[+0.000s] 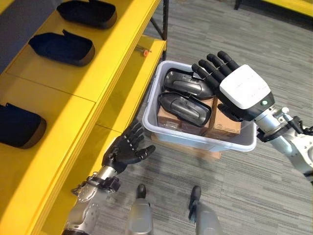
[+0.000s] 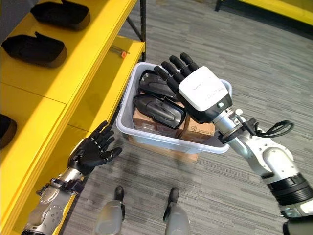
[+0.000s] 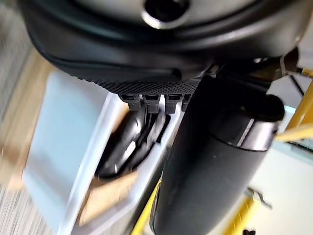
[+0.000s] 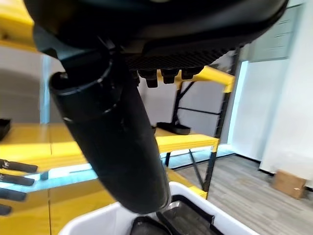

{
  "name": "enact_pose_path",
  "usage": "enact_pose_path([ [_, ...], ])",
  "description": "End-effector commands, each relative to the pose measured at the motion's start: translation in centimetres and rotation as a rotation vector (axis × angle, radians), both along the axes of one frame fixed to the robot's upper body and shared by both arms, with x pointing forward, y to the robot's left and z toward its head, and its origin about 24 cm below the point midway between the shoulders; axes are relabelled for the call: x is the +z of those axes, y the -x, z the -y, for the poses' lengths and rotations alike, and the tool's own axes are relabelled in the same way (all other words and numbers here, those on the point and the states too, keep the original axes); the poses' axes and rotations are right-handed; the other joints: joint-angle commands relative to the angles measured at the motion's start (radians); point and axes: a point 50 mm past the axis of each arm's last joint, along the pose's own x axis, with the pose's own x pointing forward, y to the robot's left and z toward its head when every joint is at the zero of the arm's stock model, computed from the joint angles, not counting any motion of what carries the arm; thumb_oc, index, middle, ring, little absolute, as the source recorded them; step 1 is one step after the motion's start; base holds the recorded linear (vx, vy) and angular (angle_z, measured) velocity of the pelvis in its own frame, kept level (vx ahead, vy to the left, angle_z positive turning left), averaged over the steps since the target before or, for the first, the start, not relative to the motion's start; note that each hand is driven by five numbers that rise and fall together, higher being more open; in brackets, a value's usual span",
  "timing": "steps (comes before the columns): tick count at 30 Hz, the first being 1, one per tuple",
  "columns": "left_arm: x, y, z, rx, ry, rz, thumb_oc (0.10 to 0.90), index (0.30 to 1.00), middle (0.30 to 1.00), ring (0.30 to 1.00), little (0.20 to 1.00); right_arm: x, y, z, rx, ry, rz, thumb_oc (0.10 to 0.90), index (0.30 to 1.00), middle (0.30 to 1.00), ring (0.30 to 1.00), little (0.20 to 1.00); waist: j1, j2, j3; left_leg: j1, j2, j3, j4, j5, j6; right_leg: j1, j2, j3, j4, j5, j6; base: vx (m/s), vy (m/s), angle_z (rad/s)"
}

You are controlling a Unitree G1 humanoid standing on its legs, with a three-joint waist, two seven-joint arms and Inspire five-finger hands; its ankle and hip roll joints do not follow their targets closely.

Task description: Move parts from the plastic box to the shelf.

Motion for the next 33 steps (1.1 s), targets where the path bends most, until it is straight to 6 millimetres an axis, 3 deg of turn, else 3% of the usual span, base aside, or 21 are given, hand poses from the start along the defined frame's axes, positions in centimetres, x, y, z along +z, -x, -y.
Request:
enact_pose_path([
  [1, 4.6, -0.6, -0.4, -0.023, -0.001, 0.211, 0.900, 1.000, 1.000, 1.000, 1.000, 4.8, -0.2, -0.5, 0.013, -0.028, 0.143, 0.900, 1.000, 1.000, 1.000, 1.000, -0.014, -0.026, -0.105, -0.071, -0.036, -0.039, -0.080, 0.047, 0.081, 0.135, -0.015, 0.033, -0.290, 0.052, 0.061, 0.10, -0.582, 0.10],
  [3, 5.0, -0.5, -0.9, 0.006, -0.006, 0.226, 0.900, 1.000, 1.000, 1.000, 1.000, 4.3, -0.1, 0.0, 0.001, -0.030, 0.119, 0.900, 1.000, 1.000, 1.000, 1.000, -0.014, -0.043, -0.110, -0.096, 0.005, -0.059, -0.072, 0.045, 0.060, 0.162, -0.005, 0.046, -0.374, 0.053, 0.092, 0.14, -0.523, 0.38],
  [7, 4.9, -0.4, -1.4, 0.033, -0.001, 0.215, 0.900, 1.000, 1.000, 1.000, 1.000, 4.7, 0.8, 0.1, 0.013, -0.003, 0.088, 0.900, 1.000, 1.000, 1.000, 1.000, -0.010, -0.049, -0.099, -0.123, 0.077, -0.052, -0.093, 0.108, 0.005, 0.185, 0.029, -0.025, -0.378, -0.015, 0.091, 0.10, -0.413, 0.37],
  [10, 4.6, 0.2, -1.0, 0.008, -0.023, 0.208, 0.900, 1.000, 1.000, 1.000, 1.000, 5.6, 1.5, -0.3, 0.060, 0.062, 0.088, 0.900, 1.000, 1.000, 1.000, 1.000, -0.013, -0.030, -0.091, -0.104, 0.118, -0.048, -0.155, 0.165, -0.021, 0.181, 0.044, -0.040, -0.353, -0.048, 0.072, 0.17, -0.168, 0.22],
  [11, 4.2, 0.6, -1.0, 0.004, -0.019, 0.184, 0.900, 1.000, 1.000, 1.000, 1.000, 6.1, 2.0, -0.9, 0.124, 0.098, 0.079, 0.900, 1.000, 1.000, 1.000, 1.000, -0.024, -0.006, -0.087, -0.085, 0.142, -0.047, -0.183, 0.190, -0.033, 0.171, 0.057, -0.032, -0.310, -0.086, 0.055, 0.25, -0.097, -0.09],
  [18, 4.7, 0.1, -0.9, -0.007, -0.038, 0.188, 0.900, 1.000, 1.000, 1.000, 1.000, 6.1, 2.0, -2.4, 0.205, 0.179, 0.118, 0.900, 1.000, 1.000, 1.000, 1.000, -0.026, 0.022, -0.033, -0.128, 0.139, -0.066, -0.135, 0.175, -0.029, 0.104, 0.058, -0.004, -0.222, -0.123, 0.044, 0.06, -0.065, -0.07],
  [21, 5.5, -0.3, -1.0, -0.011, -0.059, 0.227, 0.900, 1.000, 1.000, 1.000, 1.000, 7.1, 1.5, -2.9, 0.188, 0.232, 0.174, 0.900, 1.000, 1.000, 1.000, 1.000, -0.022, 0.039, 0.021, -0.205, 0.131, -0.094, -0.089, 0.171, -0.023, 0.007, 0.063, 0.014, -0.123, -0.154, 0.030, -0.07, -0.096, 0.02],
  [28, 7.1, -0.4, -1.0, -0.024, -0.066, 0.285, 0.900, 1.000, 1.000, 1.000, 1.000, 9.1, 1.4, -2.8, 0.166, 0.161, 0.278, 0.900, 1.000, 1.000, 1.000, 1.000, -0.024, 0.053, 0.087, -0.310, 0.127, -0.119, -0.038, 0.174, -0.016, -0.127, 0.075, 0.032, -0.006, -0.186, 0.013, -0.05, -0.101, 0.07],
  [33, 8.1, -0.5, -0.6, -0.047, -0.080, 0.325, 0.900, 1.000, 1.000, 1.000, 1.000, 10.1, 1.8, -3.9, 0.199, 0.171, 0.370, 0.900, 1.000, 1.000, 1.000, 1.000, -0.023, 0.065, 0.117, -0.405, 0.123, -0.125, 0.008, 0.167, -0.008, -0.239, 0.075, 0.043, 0.076, -0.204, 0.003, -0.04, -0.086, 0.04],
])
